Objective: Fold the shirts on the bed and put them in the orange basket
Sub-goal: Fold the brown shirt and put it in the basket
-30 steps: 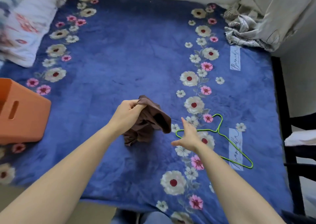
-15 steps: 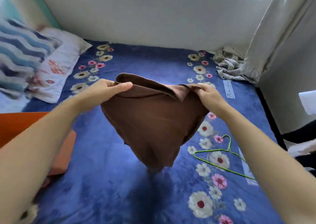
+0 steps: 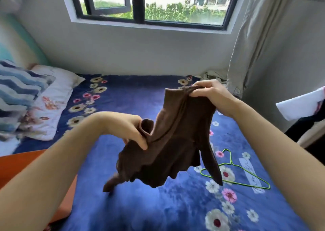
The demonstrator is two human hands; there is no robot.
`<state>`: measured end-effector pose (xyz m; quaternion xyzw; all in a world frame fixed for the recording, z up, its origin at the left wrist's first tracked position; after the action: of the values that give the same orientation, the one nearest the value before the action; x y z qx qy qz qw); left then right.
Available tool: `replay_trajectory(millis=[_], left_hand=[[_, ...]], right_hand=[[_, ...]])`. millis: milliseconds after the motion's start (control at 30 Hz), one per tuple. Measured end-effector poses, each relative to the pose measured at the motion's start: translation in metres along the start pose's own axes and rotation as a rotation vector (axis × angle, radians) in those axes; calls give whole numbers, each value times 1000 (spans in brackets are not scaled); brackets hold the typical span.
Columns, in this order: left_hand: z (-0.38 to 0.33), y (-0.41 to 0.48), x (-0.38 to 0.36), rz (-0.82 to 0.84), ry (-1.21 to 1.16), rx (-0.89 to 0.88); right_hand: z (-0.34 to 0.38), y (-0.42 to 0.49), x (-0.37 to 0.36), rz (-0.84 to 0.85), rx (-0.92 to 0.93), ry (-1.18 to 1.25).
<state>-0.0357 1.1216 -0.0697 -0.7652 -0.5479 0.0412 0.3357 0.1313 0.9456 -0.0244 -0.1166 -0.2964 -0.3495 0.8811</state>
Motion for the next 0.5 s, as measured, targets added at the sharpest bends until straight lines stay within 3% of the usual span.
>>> replay_trajectory(millis=[67, 233, 300, 400, 467, 500], left_hand=[[0, 14, -6, -148, 39, -30], [-17, 37, -34, -304, -494, -274], [-24, 41, -33, -463, -574, -252], [-35, 47, -22, -628, -817, -238], [-42, 48, -12, -738, -1026, -227], [-44, 50, -10, -762, -1144, -207]], right_hand=[[15, -3, -4, 88, 26, 8], [34, 1, -13, 182, 62, -144], [26, 12, -8, 67, 70, -272], [1, 21, 5, -309, 20, -489], [-15, 12, 2, -451, -30, -389], [-21, 3, -4, -403, -35, -243]])
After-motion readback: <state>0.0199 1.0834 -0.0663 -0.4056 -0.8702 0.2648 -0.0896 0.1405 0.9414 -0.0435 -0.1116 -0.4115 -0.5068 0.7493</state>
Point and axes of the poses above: each hand's wrist, its own y-axis towards the middle knuckle, its own x-axis out of the back of the hand, z = x × y, the point moved 3 cm from there along y, towards the middle knuckle, and after that the axes turned 14 degrees about -y, right-handed, at the moved point
